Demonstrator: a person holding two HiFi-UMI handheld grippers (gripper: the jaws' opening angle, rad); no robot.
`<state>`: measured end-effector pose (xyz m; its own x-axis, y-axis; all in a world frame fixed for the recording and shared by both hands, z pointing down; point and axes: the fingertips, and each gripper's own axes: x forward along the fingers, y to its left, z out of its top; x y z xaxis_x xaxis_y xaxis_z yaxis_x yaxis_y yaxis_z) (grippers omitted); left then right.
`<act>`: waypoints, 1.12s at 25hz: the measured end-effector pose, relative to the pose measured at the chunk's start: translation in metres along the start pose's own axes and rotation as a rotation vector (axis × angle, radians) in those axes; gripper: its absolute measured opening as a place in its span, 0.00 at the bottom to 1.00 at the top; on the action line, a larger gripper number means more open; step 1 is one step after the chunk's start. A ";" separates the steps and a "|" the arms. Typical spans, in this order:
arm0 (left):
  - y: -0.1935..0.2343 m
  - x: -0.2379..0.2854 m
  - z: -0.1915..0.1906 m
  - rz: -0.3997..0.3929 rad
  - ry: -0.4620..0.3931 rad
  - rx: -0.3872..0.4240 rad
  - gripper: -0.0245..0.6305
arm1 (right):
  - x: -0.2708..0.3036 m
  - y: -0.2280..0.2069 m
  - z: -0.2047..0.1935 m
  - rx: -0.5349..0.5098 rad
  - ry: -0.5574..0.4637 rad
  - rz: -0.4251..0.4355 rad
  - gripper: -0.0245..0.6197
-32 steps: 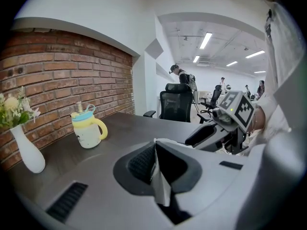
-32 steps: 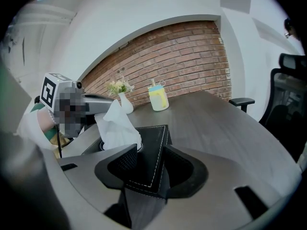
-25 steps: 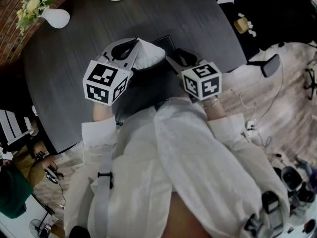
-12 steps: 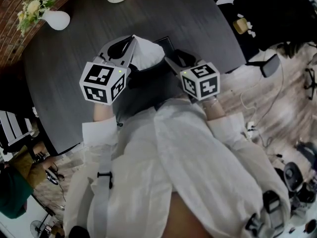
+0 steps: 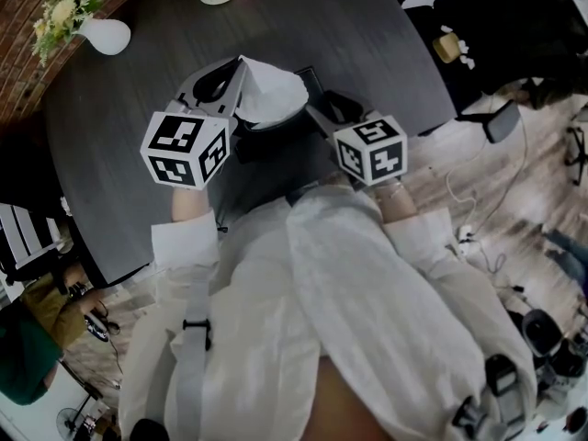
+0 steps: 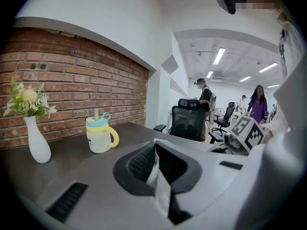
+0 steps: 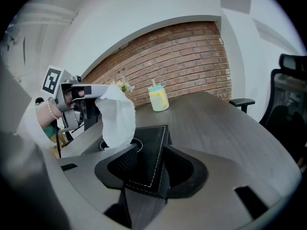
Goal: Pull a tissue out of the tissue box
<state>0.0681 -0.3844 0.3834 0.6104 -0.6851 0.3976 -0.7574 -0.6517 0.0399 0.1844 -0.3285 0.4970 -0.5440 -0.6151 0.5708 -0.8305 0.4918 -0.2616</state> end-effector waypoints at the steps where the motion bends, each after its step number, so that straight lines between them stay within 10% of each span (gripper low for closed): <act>1: 0.001 -0.001 0.002 0.012 -0.008 -0.004 0.05 | 0.000 0.000 0.000 0.001 -0.003 0.000 0.31; 17: 0.041 -0.041 0.031 0.143 -0.158 -0.180 0.05 | -0.003 -0.002 0.013 -0.044 0.001 -0.043 0.31; 28: 0.045 -0.058 0.052 0.171 -0.269 -0.173 0.05 | -0.029 0.032 0.083 -0.081 -0.203 0.028 0.31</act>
<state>0.0111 -0.3909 0.3146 0.4930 -0.8556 0.1575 -0.8679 -0.4712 0.1571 0.1636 -0.3463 0.4073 -0.5862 -0.7079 0.3940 -0.8071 0.5529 -0.2072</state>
